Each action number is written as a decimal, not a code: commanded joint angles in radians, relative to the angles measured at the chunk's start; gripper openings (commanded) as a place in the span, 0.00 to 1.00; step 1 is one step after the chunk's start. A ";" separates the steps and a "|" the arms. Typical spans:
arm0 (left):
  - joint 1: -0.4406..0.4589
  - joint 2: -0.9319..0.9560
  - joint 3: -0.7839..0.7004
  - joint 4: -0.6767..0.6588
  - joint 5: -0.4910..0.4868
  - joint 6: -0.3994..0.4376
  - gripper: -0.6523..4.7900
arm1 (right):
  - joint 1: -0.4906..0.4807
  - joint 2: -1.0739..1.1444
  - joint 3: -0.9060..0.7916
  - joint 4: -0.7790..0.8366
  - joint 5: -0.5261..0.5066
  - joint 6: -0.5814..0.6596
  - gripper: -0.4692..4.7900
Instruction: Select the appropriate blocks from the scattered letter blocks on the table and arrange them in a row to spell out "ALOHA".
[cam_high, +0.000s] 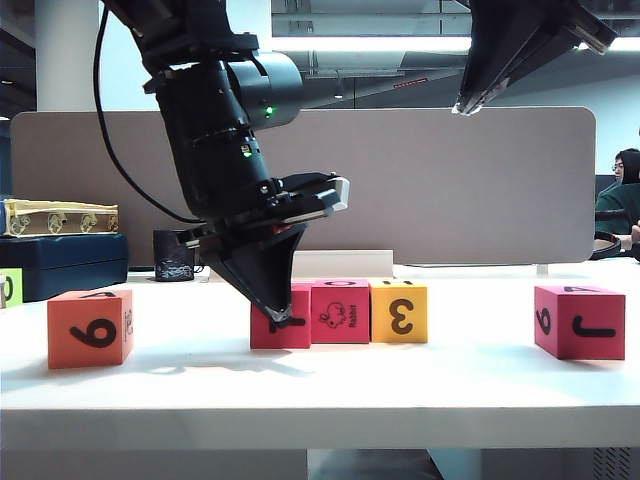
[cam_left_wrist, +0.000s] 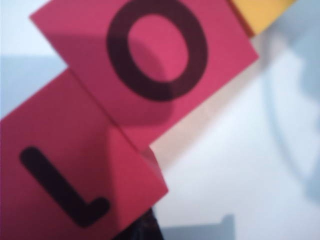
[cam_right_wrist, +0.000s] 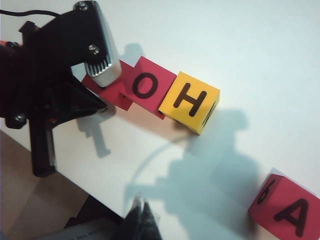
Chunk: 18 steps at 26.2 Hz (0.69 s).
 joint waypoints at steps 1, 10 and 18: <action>-0.002 0.002 0.000 0.031 -0.004 -0.002 0.11 | 0.002 -0.002 0.002 0.007 0.009 -0.003 0.08; 0.000 0.003 0.000 0.069 -0.038 -0.002 0.11 | 0.002 -0.002 0.002 0.014 0.013 -0.003 0.08; 0.001 0.029 0.000 0.085 -0.044 -0.002 0.11 | 0.002 -0.002 0.002 0.027 0.020 -0.004 0.08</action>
